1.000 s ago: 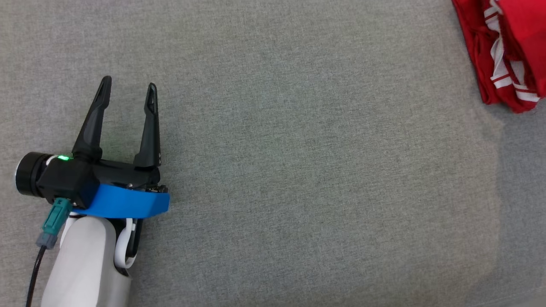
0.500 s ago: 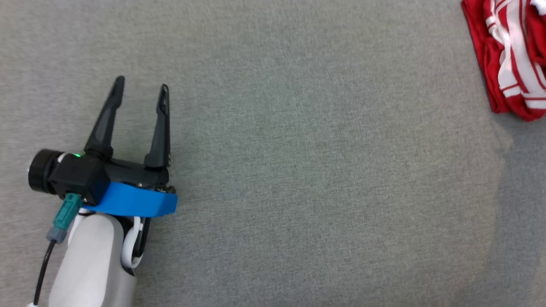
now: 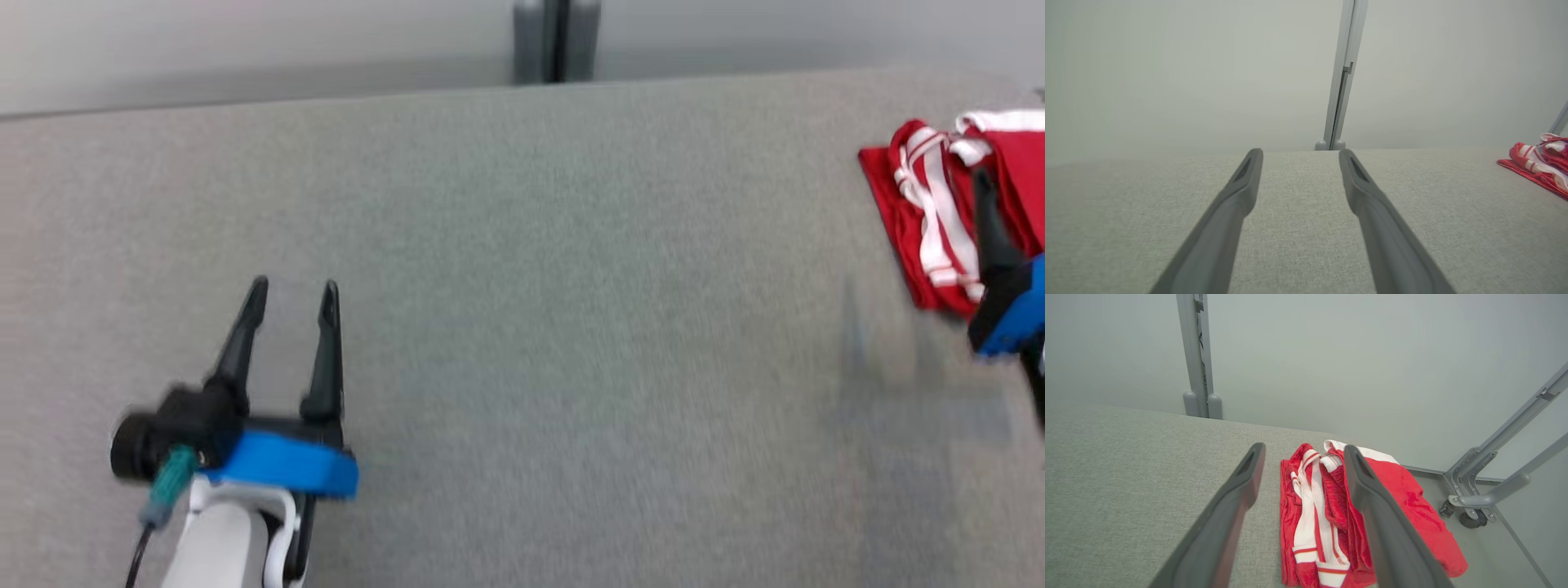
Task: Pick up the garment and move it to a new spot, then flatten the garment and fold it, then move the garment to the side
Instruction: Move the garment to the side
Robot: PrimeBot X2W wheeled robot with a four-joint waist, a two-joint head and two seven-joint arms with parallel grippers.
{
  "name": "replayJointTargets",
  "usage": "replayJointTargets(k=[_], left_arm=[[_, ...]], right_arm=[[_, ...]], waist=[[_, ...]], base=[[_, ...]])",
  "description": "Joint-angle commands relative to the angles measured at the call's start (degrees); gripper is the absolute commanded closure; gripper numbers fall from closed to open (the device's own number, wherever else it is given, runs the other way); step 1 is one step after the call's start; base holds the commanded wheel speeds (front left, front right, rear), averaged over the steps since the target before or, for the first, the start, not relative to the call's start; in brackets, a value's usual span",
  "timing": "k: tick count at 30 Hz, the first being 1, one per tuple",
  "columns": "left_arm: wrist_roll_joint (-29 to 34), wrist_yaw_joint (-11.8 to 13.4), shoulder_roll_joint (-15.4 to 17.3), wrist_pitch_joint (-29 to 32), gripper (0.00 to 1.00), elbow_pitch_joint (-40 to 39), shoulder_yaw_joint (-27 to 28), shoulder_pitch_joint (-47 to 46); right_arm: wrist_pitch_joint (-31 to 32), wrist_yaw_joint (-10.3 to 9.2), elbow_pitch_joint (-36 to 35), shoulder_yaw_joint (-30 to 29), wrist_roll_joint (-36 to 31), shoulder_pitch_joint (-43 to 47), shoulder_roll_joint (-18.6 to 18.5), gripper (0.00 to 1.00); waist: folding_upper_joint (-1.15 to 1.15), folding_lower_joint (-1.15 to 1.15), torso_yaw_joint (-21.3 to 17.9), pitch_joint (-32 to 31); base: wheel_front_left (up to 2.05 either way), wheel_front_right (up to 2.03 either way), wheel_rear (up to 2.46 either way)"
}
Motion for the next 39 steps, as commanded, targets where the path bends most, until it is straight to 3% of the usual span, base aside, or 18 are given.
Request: replayJointTargets(k=[1,11,17,24,39], left_arm=[[-0.3,0.3,-0.4,-0.2,0.00,0.2,0.1,1.2],[-0.9,1.0,-0.9,-0.2,0.00,1.5,1.7,7.3],[-1.0,1.5,-1.2,-0.2,0.00,2.7,2.5,9.9],[-1.6,1.5,-1.3,-0.2,0.00,3.8,3.8,11.6],[-1.6,0.5,-1.8,-0.2,0.00,5.5,4.0,11.6]], right_arm=[[-0.9,0.00,-2.2,-0.7,0.8,3.5,1.4,0.00],[-5.0,0.01,-15.8,-1.1,3.6,20.4,9.7,0.00],[-8.3,0.01,-18.0,-0.6,1.7,27.4,14.3,0.00],[-9.6,0.01,-15.8,0.6,1.3,30.5,16.1,0.00],[-9.5,0.01,-14.6,1.3,1.9,30.8,16.4,0.00]], waist=[[0.02,0.02,-0.2,-2.2],[0.02,0.02,2.7,-9.3],[0.02,0.02,3.6,-12.1],[0.02,0.02,3.7,-14.0],[0.02,0.02,4.4,-14.9]], base=[[0.00,0.00,0.00],[0.00,0.00,0.00],[0.00,0.00,0.00],[0.00,0.00,0.00],[0.00,0.00,0.00]])
